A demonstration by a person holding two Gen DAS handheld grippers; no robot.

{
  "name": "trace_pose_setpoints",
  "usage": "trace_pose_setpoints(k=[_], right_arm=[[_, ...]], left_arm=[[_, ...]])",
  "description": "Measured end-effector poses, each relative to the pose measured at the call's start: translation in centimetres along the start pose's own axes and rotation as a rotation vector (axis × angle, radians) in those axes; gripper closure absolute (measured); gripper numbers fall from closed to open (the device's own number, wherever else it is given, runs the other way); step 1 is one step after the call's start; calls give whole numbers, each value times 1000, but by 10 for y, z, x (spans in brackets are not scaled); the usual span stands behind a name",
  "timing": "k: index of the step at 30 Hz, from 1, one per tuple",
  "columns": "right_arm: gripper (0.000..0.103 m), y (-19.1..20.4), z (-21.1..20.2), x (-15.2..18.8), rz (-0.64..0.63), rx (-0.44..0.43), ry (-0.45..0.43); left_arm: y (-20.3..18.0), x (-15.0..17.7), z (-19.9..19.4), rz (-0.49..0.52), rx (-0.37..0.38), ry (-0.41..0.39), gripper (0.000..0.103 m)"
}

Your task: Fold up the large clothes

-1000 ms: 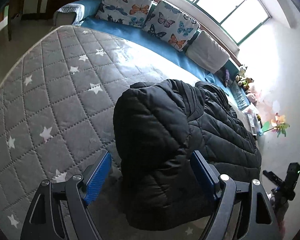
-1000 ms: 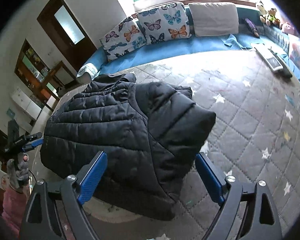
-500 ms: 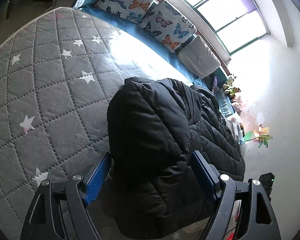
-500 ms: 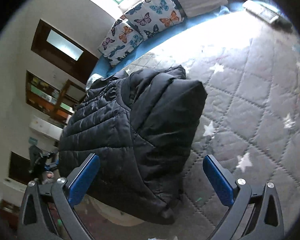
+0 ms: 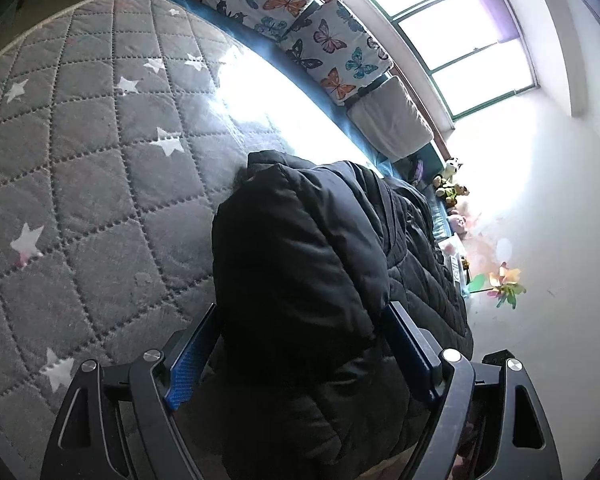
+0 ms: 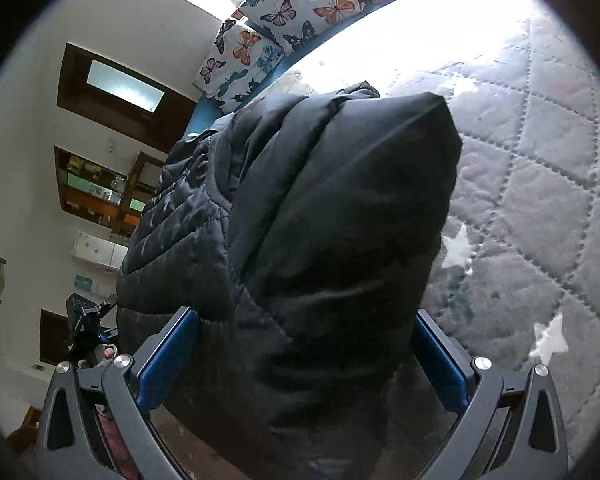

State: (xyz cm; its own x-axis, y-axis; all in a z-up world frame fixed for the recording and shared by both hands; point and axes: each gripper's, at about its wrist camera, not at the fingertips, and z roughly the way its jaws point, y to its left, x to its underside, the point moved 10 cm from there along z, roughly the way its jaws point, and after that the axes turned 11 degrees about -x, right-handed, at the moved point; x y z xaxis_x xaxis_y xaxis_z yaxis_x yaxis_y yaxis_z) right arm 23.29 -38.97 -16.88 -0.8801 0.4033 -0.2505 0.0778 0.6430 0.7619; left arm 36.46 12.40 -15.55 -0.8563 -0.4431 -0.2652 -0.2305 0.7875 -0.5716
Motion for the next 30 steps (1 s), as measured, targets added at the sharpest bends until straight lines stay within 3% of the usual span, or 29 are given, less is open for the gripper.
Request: trace_pose_setpoints(k=[9,11,16,30], right_arm=[[0,3,-4,8,0,10,24],[0,5,-4,10,-1,3,29],[0,5,-6,12,0,-7,31],[0,7,-5,6,38,-19,23]], left_arm=[[-3,-10,17,-14,27,17,14],[-2,-12,20,-10,15,14,6],[-1,-15,28,-13,5,13,0],[-2,-2,45,-48,68,53,0]])
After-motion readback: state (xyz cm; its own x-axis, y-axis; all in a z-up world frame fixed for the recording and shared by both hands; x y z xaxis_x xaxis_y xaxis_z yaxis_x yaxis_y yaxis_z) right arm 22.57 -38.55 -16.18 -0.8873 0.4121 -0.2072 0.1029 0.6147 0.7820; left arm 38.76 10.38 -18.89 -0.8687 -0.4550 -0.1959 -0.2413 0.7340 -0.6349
